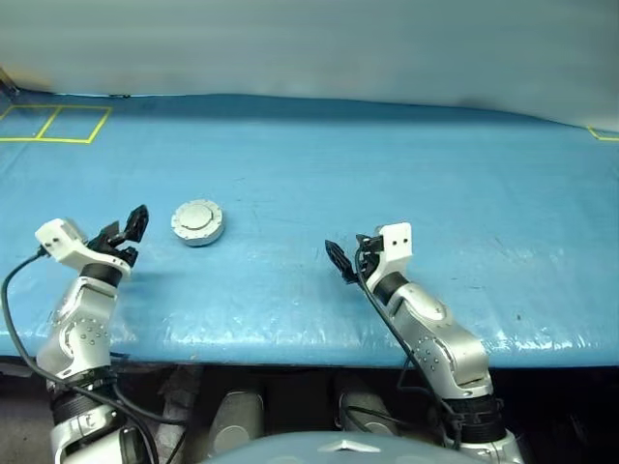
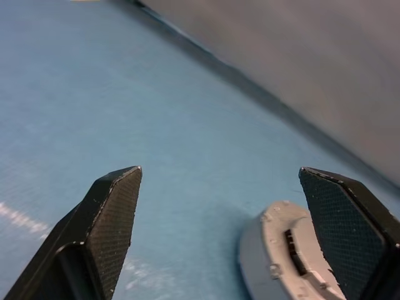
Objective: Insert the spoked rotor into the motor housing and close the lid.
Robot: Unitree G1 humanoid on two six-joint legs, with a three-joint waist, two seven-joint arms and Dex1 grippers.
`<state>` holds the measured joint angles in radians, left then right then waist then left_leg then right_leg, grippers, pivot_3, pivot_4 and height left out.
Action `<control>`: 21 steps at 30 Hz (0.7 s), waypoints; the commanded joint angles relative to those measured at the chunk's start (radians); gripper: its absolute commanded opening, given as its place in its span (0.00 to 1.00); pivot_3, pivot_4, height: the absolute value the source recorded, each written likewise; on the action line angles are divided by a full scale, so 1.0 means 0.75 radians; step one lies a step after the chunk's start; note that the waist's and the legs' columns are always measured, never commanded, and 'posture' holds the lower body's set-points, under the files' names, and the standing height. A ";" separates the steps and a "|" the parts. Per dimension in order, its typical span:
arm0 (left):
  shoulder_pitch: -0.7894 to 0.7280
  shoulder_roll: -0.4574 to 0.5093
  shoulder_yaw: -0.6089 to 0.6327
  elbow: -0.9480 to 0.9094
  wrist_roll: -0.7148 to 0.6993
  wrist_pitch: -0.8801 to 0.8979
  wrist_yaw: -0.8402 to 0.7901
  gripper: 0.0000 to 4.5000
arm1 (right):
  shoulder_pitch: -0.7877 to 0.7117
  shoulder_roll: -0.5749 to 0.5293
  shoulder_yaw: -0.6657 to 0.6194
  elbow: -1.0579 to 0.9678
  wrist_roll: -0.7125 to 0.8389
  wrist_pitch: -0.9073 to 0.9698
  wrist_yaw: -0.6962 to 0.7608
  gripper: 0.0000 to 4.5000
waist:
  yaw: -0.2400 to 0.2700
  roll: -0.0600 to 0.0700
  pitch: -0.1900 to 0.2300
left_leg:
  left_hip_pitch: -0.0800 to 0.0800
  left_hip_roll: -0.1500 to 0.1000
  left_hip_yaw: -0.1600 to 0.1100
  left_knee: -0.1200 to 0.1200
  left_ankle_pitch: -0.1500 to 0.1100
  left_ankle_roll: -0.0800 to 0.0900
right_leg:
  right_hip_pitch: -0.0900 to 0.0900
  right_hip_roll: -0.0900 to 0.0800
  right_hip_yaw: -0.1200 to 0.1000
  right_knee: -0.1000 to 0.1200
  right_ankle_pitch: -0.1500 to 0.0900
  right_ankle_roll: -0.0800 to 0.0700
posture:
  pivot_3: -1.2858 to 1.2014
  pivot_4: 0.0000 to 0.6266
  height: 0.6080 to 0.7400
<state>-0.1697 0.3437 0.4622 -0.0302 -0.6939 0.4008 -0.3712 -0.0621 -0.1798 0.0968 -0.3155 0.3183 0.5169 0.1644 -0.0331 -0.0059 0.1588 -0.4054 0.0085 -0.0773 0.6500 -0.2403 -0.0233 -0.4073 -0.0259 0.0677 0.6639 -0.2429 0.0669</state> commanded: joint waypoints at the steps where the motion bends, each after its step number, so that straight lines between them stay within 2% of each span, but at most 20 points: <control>1: -0.028 0.053 -0.216 -0.200 0.063 0.011 -0.142 0.96 | -0.027 -0.036 -0.021 -0.042 -0.082 -0.079 -0.001 0.87 | -0.004 0.000 0.000 | 0.000 0.000 0.000 0.000 0.000 0.000 | 0.000 0.000 0.000 0.000 0.000 0.000 | 0.52 0.24 1.00; 7: -0.022 0.074 -0.590 -0.266 0.285 -0.018 -0.247 0.96 | 0.017 -0.081 0.017 -0.111 -0.172 -0.095 0.013 0.87 | -0.017 0.001 0.000 | 0.003 0.001 0.002 -0.005 0.000 0.000 | -0.001 0.001 0.003 0.000 0.000 -0.001 | 0.52 0.24 1.00; 14: 0.075 -0.012 -0.715 -0.258 0.388 -0.069 -0.231 0.96 | 0.200 -0.074 0.092 -0.221 -0.293 -0.136 -0.020 0.87 | -0.013 0.001 0.000 | 0.002 0.001 0.003 -0.005 0.000 0.000 | -0.001 0.001 0.003 0.000 -0.001 -0.001 | 0.52 0.24 1.00; 21: 0.199 -0.086 -0.710 -0.269 0.399 -0.078 -0.200 0.96 | 0.322 -0.023 0.115 -0.268 -0.348 -0.143 -0.059 0.87 | -0.005 0.001 0.000 | 0.003 0.002 0.003 -0.003 0.000 0.000 | 0.000 0.001 0.003 0.000 -0.001 -0.001 | 0.52 0.24 1.00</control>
<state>-0.0195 0.2874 -0.0720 -0.1991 -0.3984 0.3628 -0.5279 0.1811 -0.2010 0.1874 -0.4672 0.0664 0.4374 0.1271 -0.0369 -0.0055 0.1587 -0.4031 0.0099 -0.0752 0.6477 -0.2402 -0.0234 -0.4073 -0.0252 0.0696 0.6638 -0.2438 0.0661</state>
